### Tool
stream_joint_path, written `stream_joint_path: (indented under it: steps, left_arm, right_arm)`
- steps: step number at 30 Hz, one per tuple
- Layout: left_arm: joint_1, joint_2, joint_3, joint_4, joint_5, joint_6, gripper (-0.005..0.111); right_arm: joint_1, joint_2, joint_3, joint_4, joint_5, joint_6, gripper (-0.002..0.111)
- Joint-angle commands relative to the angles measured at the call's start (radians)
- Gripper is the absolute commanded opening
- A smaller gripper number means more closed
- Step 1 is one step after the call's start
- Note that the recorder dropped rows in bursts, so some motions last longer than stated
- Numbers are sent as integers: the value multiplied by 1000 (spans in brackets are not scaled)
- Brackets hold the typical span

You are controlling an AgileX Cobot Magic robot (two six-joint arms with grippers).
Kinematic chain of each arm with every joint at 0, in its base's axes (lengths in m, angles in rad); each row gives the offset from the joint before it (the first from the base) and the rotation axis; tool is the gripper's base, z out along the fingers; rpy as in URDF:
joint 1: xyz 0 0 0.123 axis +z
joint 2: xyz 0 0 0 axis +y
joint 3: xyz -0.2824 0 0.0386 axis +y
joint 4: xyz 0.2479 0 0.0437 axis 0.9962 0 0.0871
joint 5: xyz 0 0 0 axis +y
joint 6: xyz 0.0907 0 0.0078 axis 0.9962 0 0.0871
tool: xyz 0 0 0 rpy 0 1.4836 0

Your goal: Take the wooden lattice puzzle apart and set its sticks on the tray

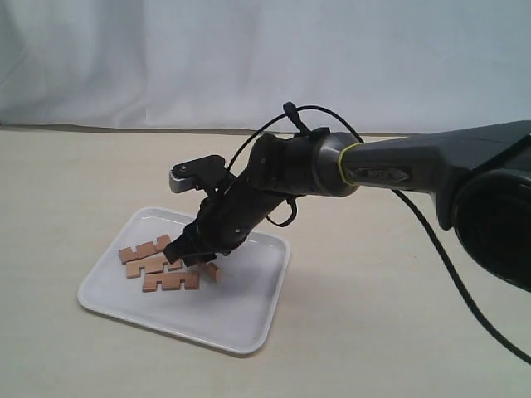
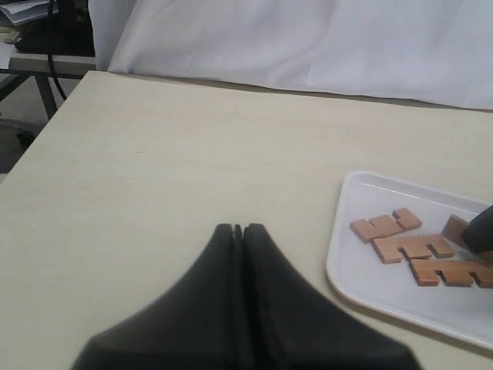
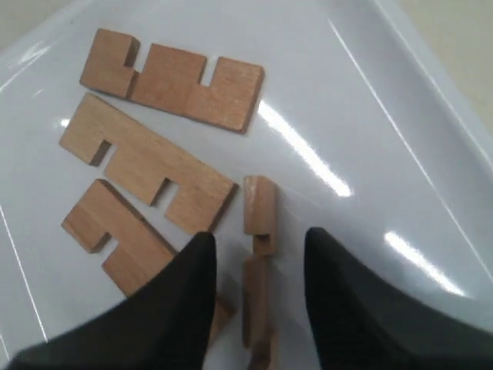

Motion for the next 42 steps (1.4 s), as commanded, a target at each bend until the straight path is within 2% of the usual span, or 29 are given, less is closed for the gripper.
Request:
stream_joint_path:
  steps: [1,5,13,15,16,18,20,23,24,29,33,34,37,42]
  left_arm:
    - [-6,-2,2,1,-9,-3,0]
    - [-6,-2,2,1,-9,-3,0]
    - [-6,-2,2,1,-7,-3,0]
    - [-6,-2,2,1,-7,-3,0]
    - [-6,-2,2,1,-7,-3,0]
    - [-6,-2,2,1,-7,-3,0]
    - [-6,-2,2,1,-7,-3,0]
    - [-6,-2,2,1,-7,-3,0]
    - [-6,-2,2,1,-7,-3,0]
    - [-6,-2,2,1,-7,-3,0]
    - [-6,-2,2,1,-7,-3,0]
    - [-6,-2,2,1,-7,-3,0]
    - [-6,-2,2,1,-7,-3,0]
    - [-6,-2,2,1,-9,-3,0]
  right_arm:
    - [-3,-24,-13,-33,-31,6,48]
    - [-3,-52,-20,-87,-31,24,48]
    - [-3,-139,-20,-361,-1,160,46]
    - [-3,-171,-20,-432,29,193,39]
    - [-3,-191,-20,-532,70,253,25]
    - [-15,-206,-20,-708,159,360,4]
    - [-74,-206,-12,-839,286,514,5]
    - [-183,-221,-5,-729,440,477,4]
    - [-236,-262,47,-670,451,457,4]
    - [-401,-474,320,-578,296,454,4]
    - [-602,-751,588,-522,222,480,4]
    - [-625,-803,628,-495,186,487,4]
    - [-642,-1075,814,-462,-2,487,4]
    - [-640,-1392,1035,-462,-204,487,4]
